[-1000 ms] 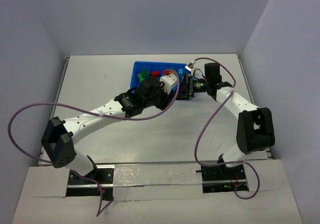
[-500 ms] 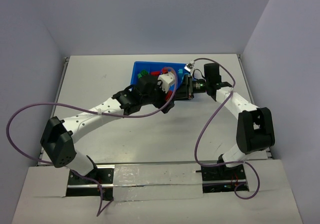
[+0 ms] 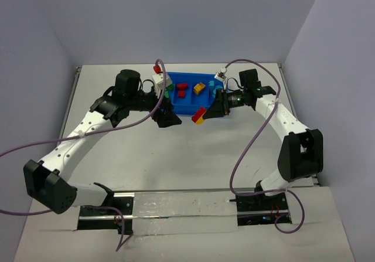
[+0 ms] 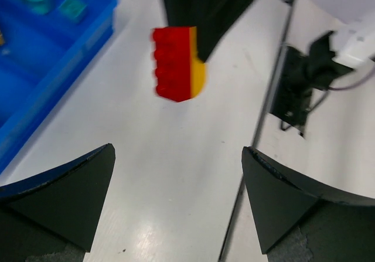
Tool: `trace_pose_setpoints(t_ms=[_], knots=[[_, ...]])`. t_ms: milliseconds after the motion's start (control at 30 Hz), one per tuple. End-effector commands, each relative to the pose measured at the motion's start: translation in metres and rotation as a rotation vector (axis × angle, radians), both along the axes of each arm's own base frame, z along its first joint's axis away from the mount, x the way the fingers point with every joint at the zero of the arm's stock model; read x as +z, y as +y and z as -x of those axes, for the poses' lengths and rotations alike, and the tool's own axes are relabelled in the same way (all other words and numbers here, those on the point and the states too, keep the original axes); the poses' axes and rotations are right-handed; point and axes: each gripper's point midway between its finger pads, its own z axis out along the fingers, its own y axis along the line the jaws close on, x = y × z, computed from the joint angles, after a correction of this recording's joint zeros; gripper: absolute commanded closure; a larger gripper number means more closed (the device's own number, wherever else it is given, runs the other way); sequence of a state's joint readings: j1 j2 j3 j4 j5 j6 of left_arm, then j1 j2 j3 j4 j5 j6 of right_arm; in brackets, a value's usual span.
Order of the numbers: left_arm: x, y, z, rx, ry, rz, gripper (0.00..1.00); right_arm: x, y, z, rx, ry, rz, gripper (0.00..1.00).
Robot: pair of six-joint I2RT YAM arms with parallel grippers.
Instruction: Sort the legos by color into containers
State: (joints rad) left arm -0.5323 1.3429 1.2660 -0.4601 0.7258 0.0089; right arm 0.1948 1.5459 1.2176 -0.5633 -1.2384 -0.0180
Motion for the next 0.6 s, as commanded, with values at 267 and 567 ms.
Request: trace_pose_setpoints(t_ms=[267,567], knots=[[0.016,-0.017,0.043,-0.280,0.023,0.157,0.01,0.043,0.028,0.050,0.202,-0.437,0.040,1.00],[0.015,-0.023,0.049,-0.328,0.063,0.213,0.10,0.062,0.047,0.071,0.223,-0.583,0.042,1.00]])
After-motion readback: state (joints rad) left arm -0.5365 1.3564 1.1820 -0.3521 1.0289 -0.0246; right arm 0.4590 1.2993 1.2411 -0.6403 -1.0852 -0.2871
